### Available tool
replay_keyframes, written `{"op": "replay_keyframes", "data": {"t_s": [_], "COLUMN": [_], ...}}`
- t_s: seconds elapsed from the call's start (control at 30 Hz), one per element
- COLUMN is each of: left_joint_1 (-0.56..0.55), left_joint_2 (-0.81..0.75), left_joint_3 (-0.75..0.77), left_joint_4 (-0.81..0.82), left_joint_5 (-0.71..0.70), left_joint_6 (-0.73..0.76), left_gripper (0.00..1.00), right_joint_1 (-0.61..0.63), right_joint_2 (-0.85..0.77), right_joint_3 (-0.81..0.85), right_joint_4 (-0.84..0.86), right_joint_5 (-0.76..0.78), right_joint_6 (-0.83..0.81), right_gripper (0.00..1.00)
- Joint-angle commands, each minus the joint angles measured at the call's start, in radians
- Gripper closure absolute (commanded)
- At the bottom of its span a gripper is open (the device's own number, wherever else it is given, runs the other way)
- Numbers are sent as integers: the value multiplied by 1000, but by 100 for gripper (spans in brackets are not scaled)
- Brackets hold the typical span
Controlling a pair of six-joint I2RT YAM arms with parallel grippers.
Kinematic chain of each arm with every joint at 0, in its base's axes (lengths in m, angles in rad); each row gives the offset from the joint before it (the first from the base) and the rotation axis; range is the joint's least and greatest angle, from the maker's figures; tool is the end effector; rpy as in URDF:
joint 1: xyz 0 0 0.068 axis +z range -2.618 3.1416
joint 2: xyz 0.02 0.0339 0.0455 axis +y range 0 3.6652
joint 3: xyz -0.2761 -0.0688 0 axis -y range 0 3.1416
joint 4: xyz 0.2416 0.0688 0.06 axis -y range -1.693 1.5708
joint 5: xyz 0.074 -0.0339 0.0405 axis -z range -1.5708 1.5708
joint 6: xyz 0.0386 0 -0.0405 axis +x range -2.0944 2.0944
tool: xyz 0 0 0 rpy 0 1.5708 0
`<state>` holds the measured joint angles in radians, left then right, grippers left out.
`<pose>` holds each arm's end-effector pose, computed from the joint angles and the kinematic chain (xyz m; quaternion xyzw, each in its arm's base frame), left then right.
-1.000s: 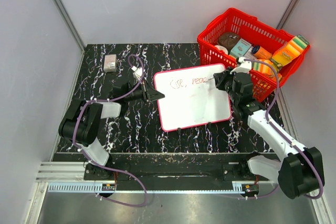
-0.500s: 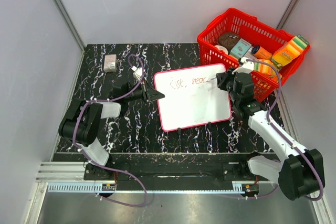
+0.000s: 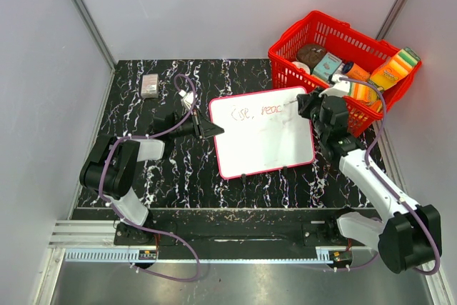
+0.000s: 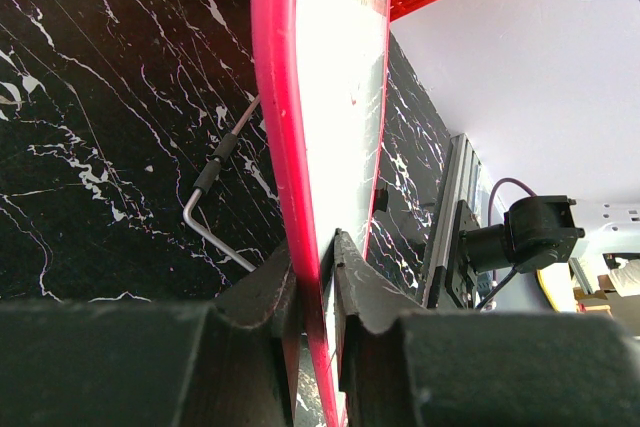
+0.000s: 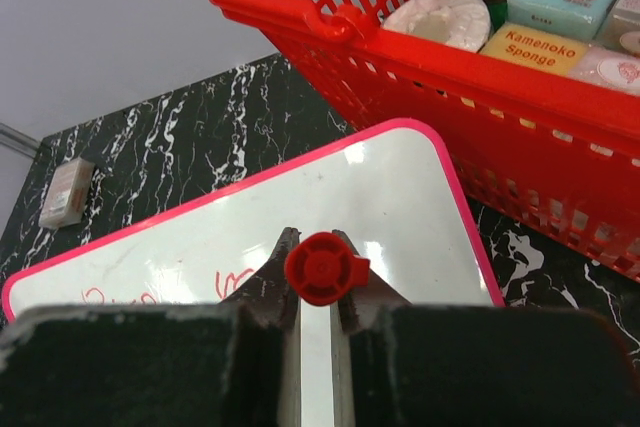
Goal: Write a sentence on the whiteboard
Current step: Put down the whiteboard on the whiteboard stand.
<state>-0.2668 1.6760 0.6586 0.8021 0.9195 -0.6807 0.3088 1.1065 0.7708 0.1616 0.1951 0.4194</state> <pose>0.3027 -0.1146 0.1933 0.1289 0.7404 -0.5640 0.3423 0.2447 0.0702 0.3181 0.1047 0.7576 0.1582 0.6245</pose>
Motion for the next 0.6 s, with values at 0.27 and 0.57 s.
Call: {"op": "replay_keyframes", "data": {"t_s": [0.27, 0.57], "left_joint_1": [-18, -18], "left_joint_2": [-30, -30], "left_joint_3": [15, 15], "left_joint_4": [14, 14], "left_joint_5": [-5, -4], "left_joint_6": [82, 82], "left_gripper": [100, 100], "right_joint_1": [-22, -34], "right_joint_2": [62, 102], "right_joint_3": [113, 104], "right_joint_4": [78, 78], "right_joint_5": [21, -6], "right_joint_6": [-7, 9], "right_gripper": [100, 100]}}
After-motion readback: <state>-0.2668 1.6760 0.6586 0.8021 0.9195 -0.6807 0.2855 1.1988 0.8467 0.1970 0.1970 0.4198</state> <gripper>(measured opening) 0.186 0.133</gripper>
